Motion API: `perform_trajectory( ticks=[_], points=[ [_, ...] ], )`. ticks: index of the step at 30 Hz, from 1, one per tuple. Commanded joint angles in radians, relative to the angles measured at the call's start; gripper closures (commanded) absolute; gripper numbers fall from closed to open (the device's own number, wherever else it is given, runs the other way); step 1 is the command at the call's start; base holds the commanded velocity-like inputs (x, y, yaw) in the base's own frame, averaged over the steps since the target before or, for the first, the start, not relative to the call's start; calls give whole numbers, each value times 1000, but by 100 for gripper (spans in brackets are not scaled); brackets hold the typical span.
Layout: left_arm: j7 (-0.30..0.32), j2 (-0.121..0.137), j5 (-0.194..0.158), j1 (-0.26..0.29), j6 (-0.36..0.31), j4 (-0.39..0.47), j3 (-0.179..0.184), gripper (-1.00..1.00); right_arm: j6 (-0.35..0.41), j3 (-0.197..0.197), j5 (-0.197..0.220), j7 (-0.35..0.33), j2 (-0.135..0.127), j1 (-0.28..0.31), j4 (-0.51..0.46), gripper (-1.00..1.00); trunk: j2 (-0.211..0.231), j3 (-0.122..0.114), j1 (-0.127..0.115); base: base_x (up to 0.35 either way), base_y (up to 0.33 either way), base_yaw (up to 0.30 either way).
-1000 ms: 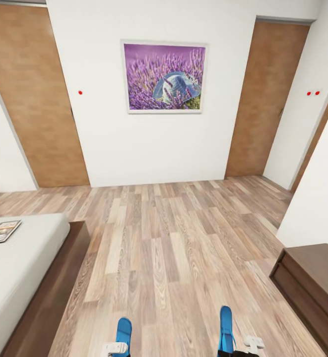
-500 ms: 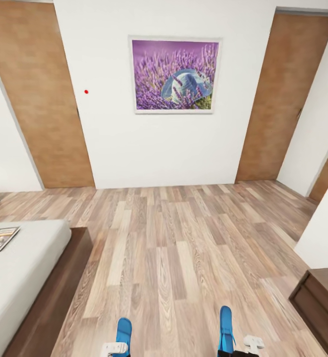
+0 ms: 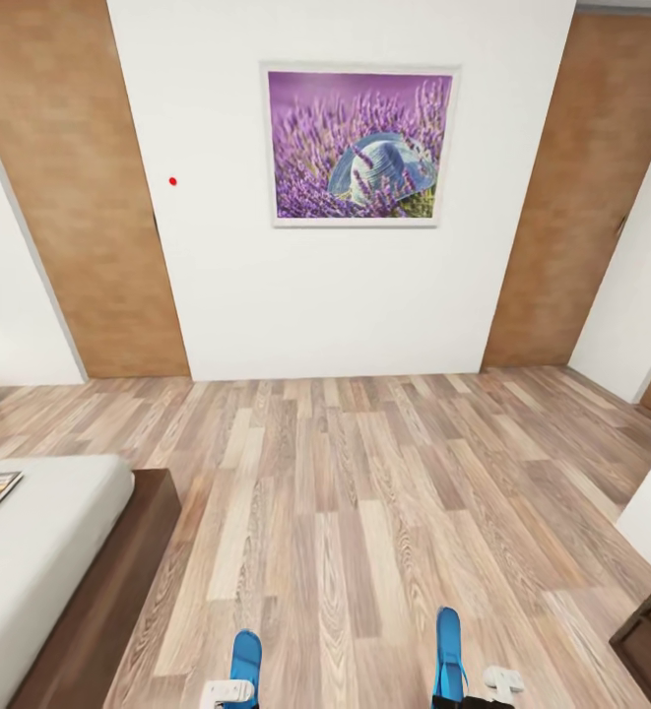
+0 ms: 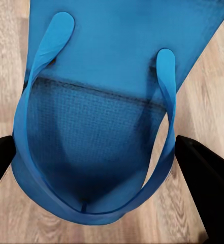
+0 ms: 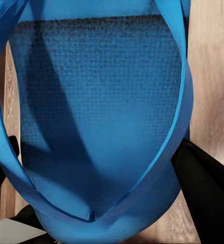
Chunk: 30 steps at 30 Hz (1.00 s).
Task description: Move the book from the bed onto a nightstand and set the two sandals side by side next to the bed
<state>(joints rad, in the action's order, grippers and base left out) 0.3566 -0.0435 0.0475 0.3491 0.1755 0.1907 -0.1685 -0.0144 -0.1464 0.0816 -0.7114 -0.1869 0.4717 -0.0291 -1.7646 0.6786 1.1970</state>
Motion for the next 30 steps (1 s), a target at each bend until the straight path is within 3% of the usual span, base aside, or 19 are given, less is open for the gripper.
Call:
perform_trajectory(
  ticks=[1, 30],
  points=[
    [4, -1, 5, 1, 2, -1, -8, 100, -1, 1, 9, -3, 0, 1, 1, 100, 0, 1, 0, 331, 0, 1],
    [4, -2, 5, 1, 2, -1, -8, 100, -2, 1, 7, -4, 0, 1, 3, 100, 0, 1, 0, 331, 0, 38]
  ],
)
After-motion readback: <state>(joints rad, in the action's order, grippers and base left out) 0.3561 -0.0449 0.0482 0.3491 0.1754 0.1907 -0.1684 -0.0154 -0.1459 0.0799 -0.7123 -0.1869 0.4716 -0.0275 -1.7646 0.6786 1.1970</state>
